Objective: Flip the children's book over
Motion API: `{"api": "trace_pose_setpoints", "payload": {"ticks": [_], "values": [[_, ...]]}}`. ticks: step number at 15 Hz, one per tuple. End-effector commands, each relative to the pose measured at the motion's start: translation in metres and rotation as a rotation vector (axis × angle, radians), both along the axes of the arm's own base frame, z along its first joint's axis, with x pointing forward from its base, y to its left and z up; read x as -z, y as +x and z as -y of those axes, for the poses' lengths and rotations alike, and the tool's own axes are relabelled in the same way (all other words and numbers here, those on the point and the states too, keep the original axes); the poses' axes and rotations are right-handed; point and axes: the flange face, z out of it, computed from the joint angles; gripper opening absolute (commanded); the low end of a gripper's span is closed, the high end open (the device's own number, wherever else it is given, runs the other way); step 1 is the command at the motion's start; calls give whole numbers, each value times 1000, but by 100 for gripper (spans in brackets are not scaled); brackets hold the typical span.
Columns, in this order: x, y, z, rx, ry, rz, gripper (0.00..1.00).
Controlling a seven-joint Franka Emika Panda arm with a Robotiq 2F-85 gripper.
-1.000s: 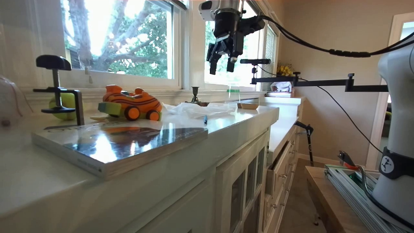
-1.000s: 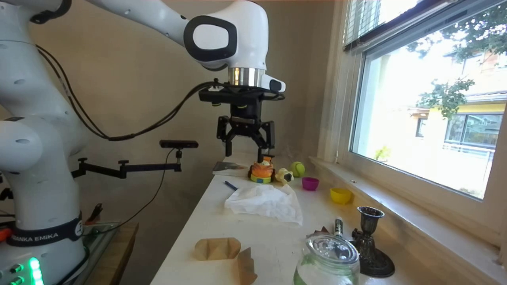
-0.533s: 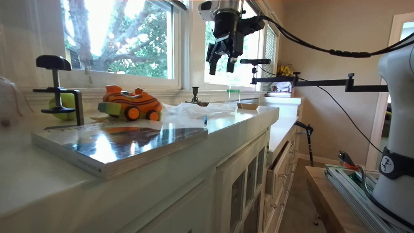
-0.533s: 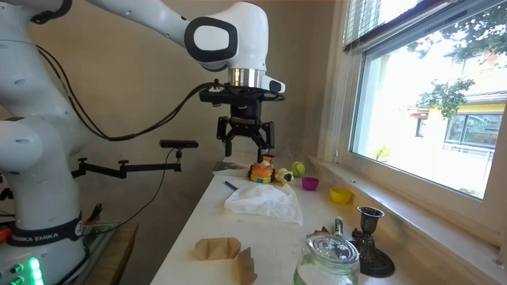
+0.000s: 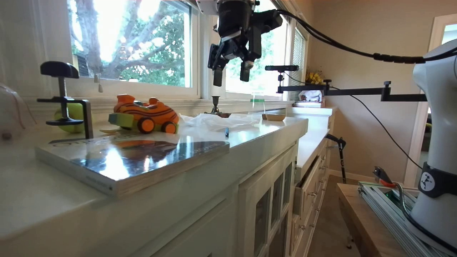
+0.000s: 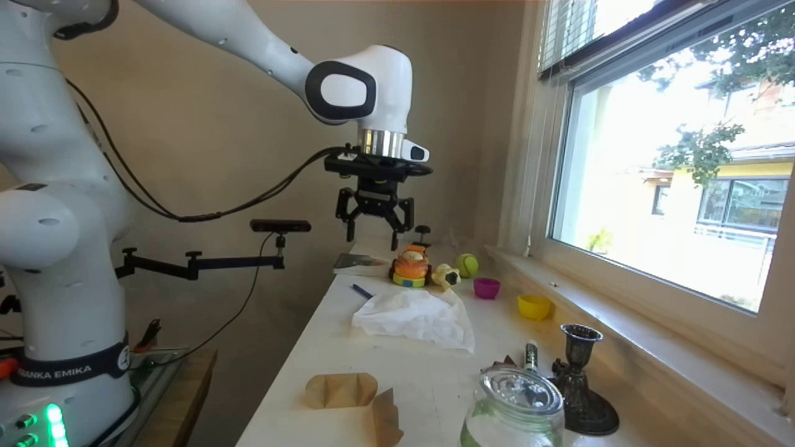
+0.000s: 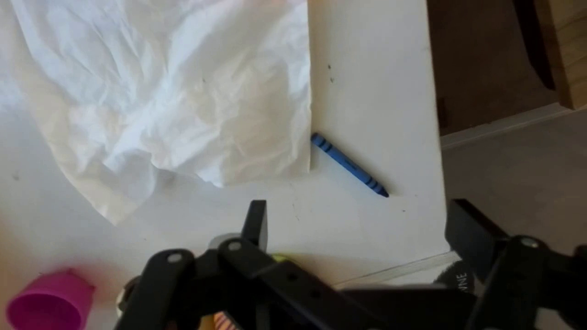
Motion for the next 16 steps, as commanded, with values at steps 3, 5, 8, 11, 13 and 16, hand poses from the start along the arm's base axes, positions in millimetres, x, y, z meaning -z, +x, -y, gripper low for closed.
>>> {"api": "trace_pose_setpoints", "payload": {"ticks": [3, 5, 8, 11, 13, 16], "values": [[10, 6, -54, -107, 2, 1, 100], [13, 5, -66, -142, -1, 0, 100], [18, 1, -81, -206, -7, 12, 100], [21, -5, -90, -266, -9, 32, 100], [23, -9, -94, -290, -33, 82, 100], [29, -15, -103, -290, -47, 175, 100]]}}
